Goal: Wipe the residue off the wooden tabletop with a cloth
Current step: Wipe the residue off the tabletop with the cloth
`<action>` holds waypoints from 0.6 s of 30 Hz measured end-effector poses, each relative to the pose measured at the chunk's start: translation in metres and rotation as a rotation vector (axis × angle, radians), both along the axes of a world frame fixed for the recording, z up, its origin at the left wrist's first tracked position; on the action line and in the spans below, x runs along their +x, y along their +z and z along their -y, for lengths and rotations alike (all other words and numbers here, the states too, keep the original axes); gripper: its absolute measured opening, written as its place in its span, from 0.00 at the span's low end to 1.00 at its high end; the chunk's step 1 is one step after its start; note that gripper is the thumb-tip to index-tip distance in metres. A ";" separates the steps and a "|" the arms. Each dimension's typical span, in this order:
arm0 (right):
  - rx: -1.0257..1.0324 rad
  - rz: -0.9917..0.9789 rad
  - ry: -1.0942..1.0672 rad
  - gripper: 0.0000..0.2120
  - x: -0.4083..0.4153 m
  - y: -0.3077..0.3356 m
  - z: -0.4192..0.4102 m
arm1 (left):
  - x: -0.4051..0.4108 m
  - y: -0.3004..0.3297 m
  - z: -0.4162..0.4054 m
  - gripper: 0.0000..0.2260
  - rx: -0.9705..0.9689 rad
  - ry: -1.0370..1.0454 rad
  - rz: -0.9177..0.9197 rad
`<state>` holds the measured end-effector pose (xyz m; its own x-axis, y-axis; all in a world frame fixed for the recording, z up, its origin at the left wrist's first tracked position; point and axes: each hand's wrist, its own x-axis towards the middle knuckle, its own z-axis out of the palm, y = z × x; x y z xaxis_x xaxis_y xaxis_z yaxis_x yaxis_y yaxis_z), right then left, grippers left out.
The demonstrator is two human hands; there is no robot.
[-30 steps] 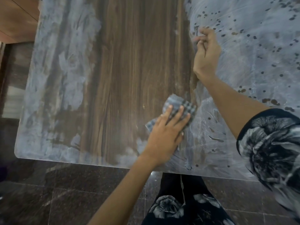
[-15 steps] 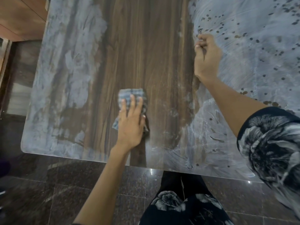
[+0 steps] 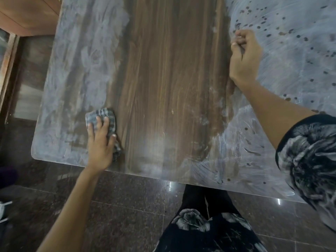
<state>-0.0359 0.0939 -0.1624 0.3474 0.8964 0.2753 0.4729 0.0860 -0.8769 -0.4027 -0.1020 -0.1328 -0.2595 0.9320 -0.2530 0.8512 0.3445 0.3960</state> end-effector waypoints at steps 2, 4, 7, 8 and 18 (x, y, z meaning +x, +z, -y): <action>-0.001 -0.004 -0.002 0.12 0.000 -0.002 -0.001 | 0.027 -0.004 0.014 0.26 0.028 -0.032 -0.029; 0.004 0.008 -0.009 0.12 -0.001 -0.002 -0.001 | 0.066 -0.005 0.029 0.27 0.028 -0.124 -0.025; 0.011 0.055 -0.009 0.12 0.000 -0.004 -0.002 | 0.118 -0.002 0.041 0.24 -0.005 -0.303 0.023; 0.002 0.089 -0.001 0.13 0.000 -0.004 -0.001 | 0.125 -0.001 0.042 0.23 0.007 -0.369 0.036; -0.270 0.714 0.163 0.25 -0.008 0.000 0.023 | 0.066 -0.002 -0.006 0.23 0.051 -0.181 0.046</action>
